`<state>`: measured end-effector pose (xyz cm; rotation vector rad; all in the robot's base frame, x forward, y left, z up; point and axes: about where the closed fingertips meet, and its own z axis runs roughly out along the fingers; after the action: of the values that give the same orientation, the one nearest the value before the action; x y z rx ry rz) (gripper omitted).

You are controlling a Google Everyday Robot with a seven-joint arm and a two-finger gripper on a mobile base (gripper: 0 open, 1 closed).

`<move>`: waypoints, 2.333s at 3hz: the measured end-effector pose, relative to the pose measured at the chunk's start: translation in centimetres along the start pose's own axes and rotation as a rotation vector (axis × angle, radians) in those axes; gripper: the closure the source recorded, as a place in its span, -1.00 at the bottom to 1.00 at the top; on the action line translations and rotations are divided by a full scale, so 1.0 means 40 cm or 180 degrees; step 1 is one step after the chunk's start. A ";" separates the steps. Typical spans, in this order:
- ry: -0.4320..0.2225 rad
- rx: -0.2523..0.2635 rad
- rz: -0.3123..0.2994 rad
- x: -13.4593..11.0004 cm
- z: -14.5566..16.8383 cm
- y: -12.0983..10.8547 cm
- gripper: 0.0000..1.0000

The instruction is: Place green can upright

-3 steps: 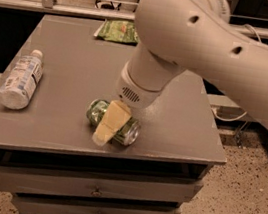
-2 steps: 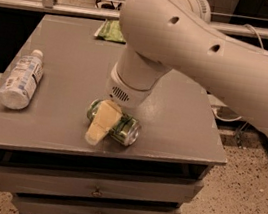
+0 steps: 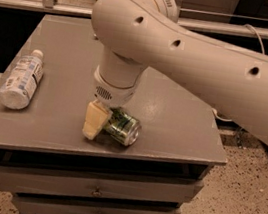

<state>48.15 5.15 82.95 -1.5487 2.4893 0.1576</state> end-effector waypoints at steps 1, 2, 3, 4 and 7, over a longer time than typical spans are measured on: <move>0.0105 -0.0018 0.0036 -0.012 0.014 0.006 -0.03; -0.0039 0.0024 0.0120 -0.018 -0.031 -0.026 0.61; -0.0524 0.0119 0.0006 -0.018 -0.122 -0.099 1.00; -0.1256 0.0039 0.0029 -0.014 -0.194 -0.176 1.00; -0.3635 -0.0749 -0.0546 -0.014 -0.326 -0.231 1.00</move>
Offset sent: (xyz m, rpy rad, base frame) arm 0.0167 -0.0053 0.0169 0.0133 -0.0031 -0.0559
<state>55.14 -1.05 95.95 -1.1853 1.4542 1.0033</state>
